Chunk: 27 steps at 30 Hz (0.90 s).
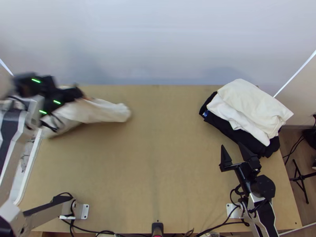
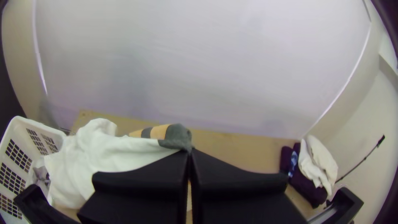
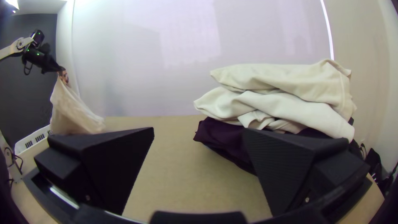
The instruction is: Fold the t-shirt
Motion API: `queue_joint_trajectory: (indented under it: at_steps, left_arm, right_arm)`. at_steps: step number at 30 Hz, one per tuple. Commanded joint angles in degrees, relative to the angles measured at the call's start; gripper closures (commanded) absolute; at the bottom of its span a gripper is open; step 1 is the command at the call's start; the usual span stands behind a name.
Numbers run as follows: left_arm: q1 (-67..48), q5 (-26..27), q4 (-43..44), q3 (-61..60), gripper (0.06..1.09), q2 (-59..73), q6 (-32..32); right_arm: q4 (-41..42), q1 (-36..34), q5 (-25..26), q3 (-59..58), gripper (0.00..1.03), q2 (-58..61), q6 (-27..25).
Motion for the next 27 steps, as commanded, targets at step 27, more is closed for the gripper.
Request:
queue_joint_trajectory:
  at_steps: [27]
  left_arm:
    - [-70.8, -21.2, 25.6, -6.5, 0.85, 23.7, -3.6]
  right_arm:
    - [0.0, 0.0, 0.0, 0.0, 0.04, 0.0, 0.1]
